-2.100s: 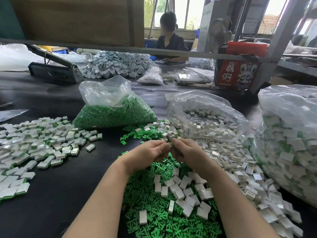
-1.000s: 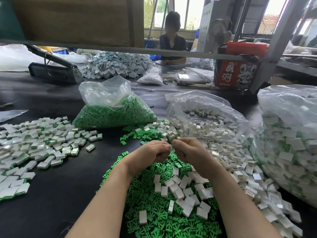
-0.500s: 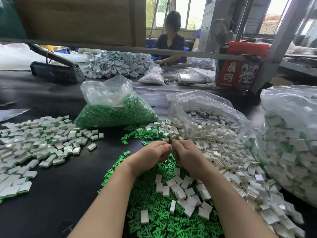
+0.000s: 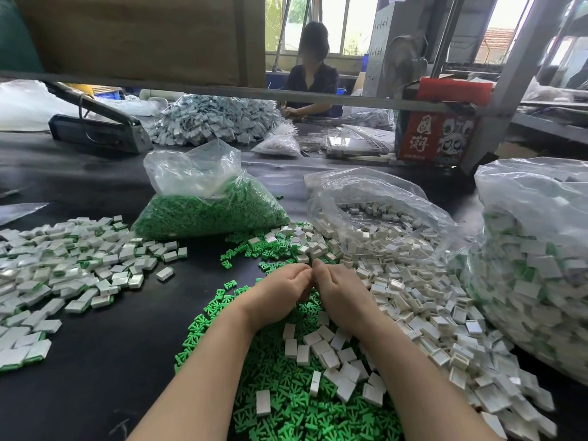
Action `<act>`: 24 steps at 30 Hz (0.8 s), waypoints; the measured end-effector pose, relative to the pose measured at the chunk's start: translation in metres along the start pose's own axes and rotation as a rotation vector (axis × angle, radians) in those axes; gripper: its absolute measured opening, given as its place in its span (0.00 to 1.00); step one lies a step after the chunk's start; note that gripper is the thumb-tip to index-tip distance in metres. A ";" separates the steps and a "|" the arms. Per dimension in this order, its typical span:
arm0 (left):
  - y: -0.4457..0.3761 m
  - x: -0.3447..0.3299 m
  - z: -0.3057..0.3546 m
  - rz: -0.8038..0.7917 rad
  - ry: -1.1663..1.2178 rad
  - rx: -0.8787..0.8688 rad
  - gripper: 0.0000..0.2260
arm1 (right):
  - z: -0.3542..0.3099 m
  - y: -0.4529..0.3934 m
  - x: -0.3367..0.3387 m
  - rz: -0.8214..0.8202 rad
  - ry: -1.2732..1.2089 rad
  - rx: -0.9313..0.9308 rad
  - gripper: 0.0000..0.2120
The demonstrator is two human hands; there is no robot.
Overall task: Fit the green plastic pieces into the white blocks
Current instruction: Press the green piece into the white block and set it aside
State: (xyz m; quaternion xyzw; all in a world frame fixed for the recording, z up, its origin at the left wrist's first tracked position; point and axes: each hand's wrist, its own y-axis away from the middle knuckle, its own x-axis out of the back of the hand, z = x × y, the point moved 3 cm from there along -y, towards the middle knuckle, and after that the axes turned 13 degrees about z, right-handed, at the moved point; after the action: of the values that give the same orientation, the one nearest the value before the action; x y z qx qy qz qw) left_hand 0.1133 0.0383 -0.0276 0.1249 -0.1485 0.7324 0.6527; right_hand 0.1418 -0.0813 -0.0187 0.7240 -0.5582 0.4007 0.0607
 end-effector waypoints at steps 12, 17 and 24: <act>-0.005 -0.009 -0.008 0.017 0.014 -0.037 0.12 | 0.004 0.000 0.002 0.044 0.016 -0.033 0.24; -0.005 -0.011 -0.010 0.014 0.039 -0.035 0.14 | 0.003 0.001 0.003 0.039 0.032 -0.035 0.25; -0.004 -0.010 -0.009 -0.002 0.024 -0.058 0.13 | 0.004 0.000 0.003 0.020 0.040 -0.037 0.24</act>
State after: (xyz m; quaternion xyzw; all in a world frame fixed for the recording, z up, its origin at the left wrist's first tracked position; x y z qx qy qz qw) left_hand 0.1190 0.0329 -0.0400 0.0974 -0.1616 0.7287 0.6584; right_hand 0.1441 -0.0854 -0.0194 0.7088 -0.5715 0.4055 0.0812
